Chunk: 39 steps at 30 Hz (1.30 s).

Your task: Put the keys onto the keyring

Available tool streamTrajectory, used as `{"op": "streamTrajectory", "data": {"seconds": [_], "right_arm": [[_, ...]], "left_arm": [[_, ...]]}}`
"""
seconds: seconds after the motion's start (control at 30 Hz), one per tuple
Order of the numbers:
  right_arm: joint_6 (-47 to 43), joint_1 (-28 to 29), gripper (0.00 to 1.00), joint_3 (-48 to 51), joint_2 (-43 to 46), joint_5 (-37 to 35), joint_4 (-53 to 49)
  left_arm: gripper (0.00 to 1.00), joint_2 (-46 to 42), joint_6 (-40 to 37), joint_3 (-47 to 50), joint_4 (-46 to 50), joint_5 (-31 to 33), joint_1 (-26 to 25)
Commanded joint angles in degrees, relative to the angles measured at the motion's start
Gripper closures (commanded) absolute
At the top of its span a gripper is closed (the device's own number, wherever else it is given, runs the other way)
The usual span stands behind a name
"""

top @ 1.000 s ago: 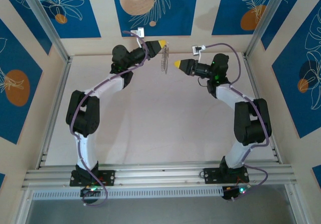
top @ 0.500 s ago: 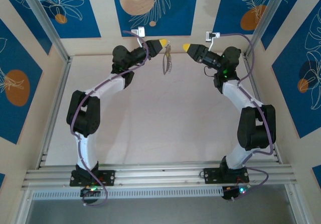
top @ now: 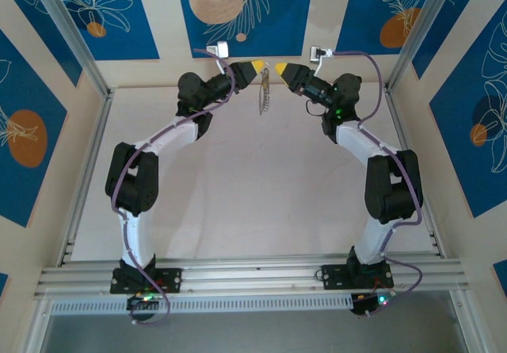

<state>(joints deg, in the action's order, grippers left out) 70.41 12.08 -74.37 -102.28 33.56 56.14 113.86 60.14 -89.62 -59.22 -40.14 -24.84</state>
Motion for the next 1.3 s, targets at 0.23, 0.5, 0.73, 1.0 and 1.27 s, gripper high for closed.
{"op": "streamTrajectory", "data": {"seconds": [0.23, 0.5, 0.73, 1.0, 1.27], "right_arm": [[-0.3, 1.8, 0.57, -4.3, -1.2, -1.1, 0.9], [-1.2, 2.2, 0.65, -5.6, -1.7, -0.8, -1.4], [-1.8, 2.5, 0.74, -6.2, -2.3, -0.4, -2.6], [-2.2, 3.1, 0.80, -7.3, -2.9, 0.5, -3.7], [-2.7, 3.0, 1.00, -7.3, -3.1, 1.2, -4.4]], "left_arm": [[1.00, -0.3, 0.8, -1.3, -3.9, 0.8, -0.5], [1.00, -0.4, 1.1, -1.3, -4.1, 0.7, -0.5], [1.00, -0.5, 1.3, -1.4, -4.4, 0.6, -0.5], [1.00, -0.3, 1.5, -1.3, -4.5, 0.5, -0.6], [1.00, -0.3, 1.5, -1.5, -4.5, 0.6, -0.5]]}}
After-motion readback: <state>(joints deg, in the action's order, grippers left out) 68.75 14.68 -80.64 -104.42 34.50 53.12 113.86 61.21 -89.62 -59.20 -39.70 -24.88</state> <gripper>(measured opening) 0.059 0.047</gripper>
